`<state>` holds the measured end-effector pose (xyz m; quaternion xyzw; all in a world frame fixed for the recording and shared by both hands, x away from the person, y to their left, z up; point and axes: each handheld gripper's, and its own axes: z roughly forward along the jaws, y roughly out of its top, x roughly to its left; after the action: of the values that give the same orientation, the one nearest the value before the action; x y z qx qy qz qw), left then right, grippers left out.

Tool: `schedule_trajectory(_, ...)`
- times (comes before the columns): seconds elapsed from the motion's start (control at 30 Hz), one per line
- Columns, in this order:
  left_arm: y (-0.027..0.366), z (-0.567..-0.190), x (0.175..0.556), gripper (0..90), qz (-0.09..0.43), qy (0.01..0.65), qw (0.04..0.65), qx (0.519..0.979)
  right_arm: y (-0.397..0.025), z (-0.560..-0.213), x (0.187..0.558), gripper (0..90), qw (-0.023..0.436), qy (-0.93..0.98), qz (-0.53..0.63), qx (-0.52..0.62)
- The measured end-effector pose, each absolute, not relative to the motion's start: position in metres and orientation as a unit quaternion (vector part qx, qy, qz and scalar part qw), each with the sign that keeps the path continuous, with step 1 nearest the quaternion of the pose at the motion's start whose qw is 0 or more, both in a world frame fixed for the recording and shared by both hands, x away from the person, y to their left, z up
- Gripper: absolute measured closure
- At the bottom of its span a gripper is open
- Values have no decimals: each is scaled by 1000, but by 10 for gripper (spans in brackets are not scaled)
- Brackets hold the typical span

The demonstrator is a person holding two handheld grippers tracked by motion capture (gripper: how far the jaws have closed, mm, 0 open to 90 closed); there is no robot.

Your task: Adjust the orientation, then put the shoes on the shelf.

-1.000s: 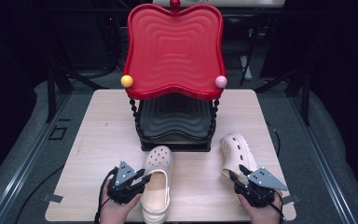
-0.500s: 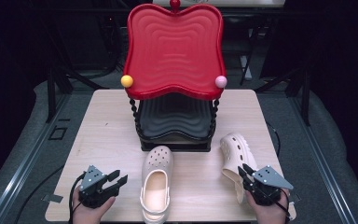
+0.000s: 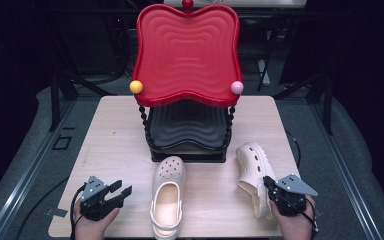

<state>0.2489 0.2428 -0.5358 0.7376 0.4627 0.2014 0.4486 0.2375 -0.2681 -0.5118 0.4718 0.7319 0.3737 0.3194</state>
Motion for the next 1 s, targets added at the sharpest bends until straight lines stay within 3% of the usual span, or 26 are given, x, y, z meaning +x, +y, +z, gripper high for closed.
schedule_trajectory(0.67, 238, -540, 249, 538, 201, 451, 443, 748, -286, -510, 241, 891, 323, 709, 386, 493)
schedule_trajectory(1.0, 236, -539, 249, 538, 203, 451, 446, 746, -321, -510, 255, 900, 316, 676, 382, 545)
